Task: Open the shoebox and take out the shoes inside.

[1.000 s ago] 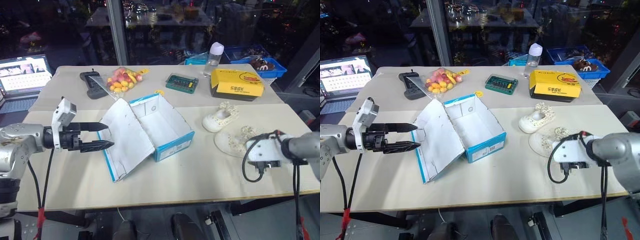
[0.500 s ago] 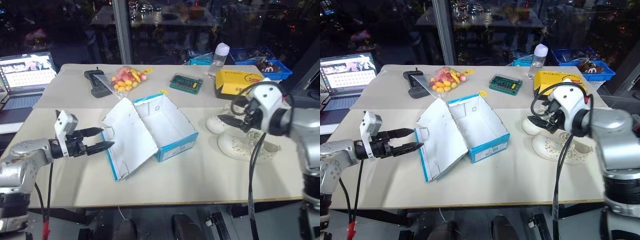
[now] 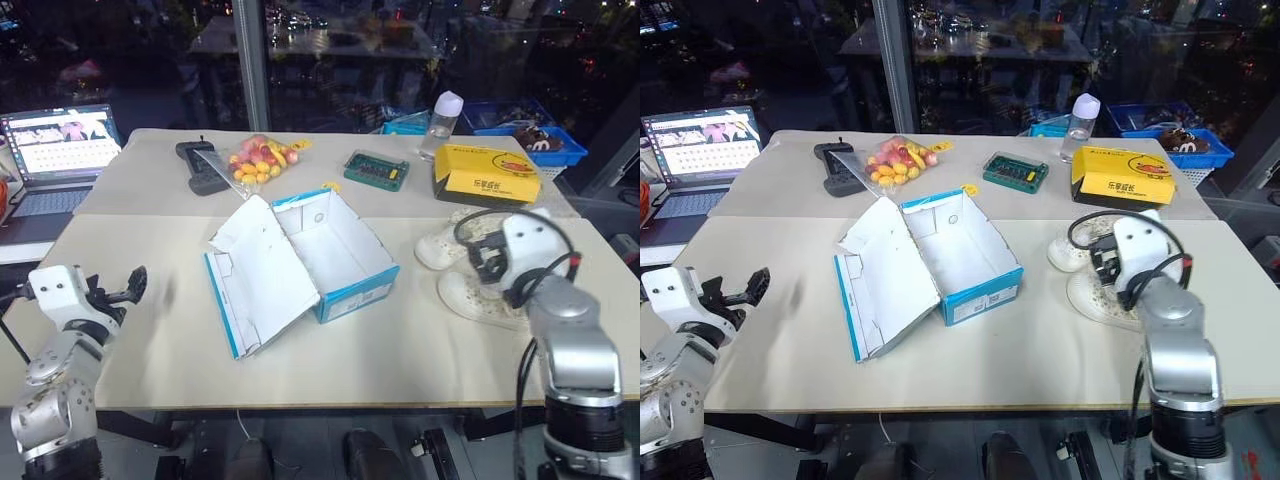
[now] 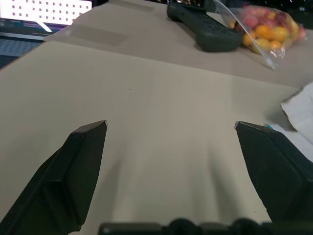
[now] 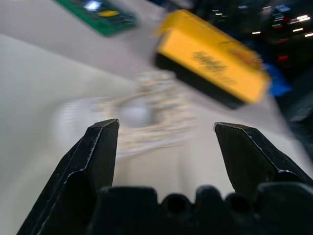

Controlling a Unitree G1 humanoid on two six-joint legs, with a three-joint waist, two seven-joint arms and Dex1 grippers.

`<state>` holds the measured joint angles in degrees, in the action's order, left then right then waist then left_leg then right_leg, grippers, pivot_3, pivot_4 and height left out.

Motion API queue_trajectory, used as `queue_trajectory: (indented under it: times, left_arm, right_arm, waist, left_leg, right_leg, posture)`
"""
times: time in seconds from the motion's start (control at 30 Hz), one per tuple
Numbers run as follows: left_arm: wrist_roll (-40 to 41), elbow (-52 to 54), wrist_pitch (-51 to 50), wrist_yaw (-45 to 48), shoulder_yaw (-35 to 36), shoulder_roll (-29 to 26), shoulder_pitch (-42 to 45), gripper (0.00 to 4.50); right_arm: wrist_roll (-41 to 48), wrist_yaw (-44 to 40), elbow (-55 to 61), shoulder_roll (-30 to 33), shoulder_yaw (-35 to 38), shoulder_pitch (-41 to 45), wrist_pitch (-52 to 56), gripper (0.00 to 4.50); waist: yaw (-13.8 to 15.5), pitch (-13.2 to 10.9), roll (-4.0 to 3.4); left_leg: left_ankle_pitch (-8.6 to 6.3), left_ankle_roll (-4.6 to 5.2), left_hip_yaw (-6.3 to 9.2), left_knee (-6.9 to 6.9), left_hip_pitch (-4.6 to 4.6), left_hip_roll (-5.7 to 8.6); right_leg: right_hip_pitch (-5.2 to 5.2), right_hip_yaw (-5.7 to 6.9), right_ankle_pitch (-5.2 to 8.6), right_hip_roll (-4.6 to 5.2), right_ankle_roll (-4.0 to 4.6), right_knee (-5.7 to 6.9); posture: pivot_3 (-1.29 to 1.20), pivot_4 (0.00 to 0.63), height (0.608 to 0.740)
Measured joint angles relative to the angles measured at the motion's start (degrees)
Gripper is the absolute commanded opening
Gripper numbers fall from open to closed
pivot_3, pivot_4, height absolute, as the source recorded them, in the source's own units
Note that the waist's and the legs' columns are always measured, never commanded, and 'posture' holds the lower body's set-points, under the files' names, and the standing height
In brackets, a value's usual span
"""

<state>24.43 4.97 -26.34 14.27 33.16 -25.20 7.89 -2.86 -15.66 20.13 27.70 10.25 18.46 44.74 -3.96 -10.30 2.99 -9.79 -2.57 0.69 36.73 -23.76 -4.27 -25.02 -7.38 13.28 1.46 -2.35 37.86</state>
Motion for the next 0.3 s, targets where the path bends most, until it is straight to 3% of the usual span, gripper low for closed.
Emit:
queue_trajectory:
  times: [0.3]
  left_arm:
    - [-2.9, -8.3, 7.8, -2.7, -2.2, 1.7, 5.0, 4.50]
  right_arm:
    - [-0.8, 2.5, -10.8, -0.8, -1.6, -1.2, -10.0, 3.72]
  waist:
    - [-0.1, 0.0, 0.00]
  left_leg:
    - [0.00, 0.00, 0.00, -0.10, -0.12, -0.01]
  right_leg:
    - [0.01, -0.01, -0.27, -0.01, -0.48, -0.23]
  posture:
    - [0.00, 0.150, 0.726]
